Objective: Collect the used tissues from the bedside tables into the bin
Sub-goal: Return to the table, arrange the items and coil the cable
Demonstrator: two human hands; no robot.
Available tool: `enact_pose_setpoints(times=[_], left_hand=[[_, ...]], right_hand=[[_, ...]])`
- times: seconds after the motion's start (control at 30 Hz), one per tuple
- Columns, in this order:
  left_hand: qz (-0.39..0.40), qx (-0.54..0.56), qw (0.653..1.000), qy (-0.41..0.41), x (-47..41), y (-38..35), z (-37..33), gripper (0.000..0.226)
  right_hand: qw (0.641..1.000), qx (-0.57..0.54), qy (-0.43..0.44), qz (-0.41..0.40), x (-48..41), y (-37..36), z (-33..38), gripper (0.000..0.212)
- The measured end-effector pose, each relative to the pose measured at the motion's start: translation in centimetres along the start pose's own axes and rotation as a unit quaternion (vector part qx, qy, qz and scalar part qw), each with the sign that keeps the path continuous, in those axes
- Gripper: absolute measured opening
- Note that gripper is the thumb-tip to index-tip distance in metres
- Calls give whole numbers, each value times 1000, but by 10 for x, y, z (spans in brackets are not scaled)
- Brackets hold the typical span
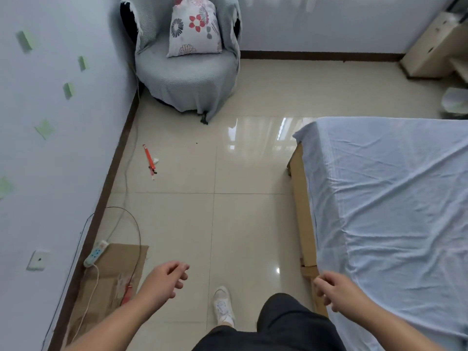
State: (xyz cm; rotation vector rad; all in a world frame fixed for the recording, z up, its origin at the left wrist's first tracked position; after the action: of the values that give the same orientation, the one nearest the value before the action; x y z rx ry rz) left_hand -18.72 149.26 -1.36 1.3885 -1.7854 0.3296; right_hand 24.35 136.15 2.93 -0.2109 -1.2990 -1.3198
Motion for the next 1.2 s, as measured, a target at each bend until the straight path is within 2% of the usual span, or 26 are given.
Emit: enact_pose_setpoints(times=[0.13, 0.2, 0.33, 0.53, 0.7, 0.83, 0.9, 0.97, 1.07, 1.2], left_hand=[[22, -112, 990, -81, -66, 18, -115, 36], [25, -117, 987, -103, -99, 16, -163, 45], [29, -102, 989, -107, -159, 2, -236, 36], [57, -54, 994, -72, -202, 0, -313, 29], [11, -10, 1000, -11, -254, 22, -345, 28], [-1, -30, 999, 18, -332, 38, -384, 31], [15, -62, 998, 10, -378, 43, -419, 30], [51, -141, 988, -21, -421, 44, -468, 32], [115, -292, 946, -76, -471, 46, -564, 43], [162, -346, 915, -129, -532, 15, -704, 44]], right_hand=[[998, -34, -46, -1, -37, 24, 5, 23], [997, -52, -55, -4, -65, 38, 14, 22], [996, -71, -58, -11, -143, 83, 46, 20], [1000, -13, 8, 14, -254, 199, 173, 22], [995, -20, 91, -18, -324, 288, 296, 19], [992, -28, 113, -38, -386, 333, 365, 17], [993, -44, 102, -45, -414, 349, 382, 17], [994, -58, 78, -53, -436, 362, 389, 18], [994, -89, 17, -57, -452, 374, 377, 21], [981, -159, -85, -68, -460, 387, 340, 25]])
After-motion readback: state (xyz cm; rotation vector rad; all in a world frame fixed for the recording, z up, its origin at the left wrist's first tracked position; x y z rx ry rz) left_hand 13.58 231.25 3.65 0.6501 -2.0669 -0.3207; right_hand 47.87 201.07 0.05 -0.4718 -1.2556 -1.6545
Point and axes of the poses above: each hand's wrist, its own x-axis away from the middle knuckle, its own y-axis out of the back of the hand, z = x × y, the point moved 2 cm from there along -x, towards the middle knuckle, and after that the axes turned 6 degrees about x, right-handed, at the moved point
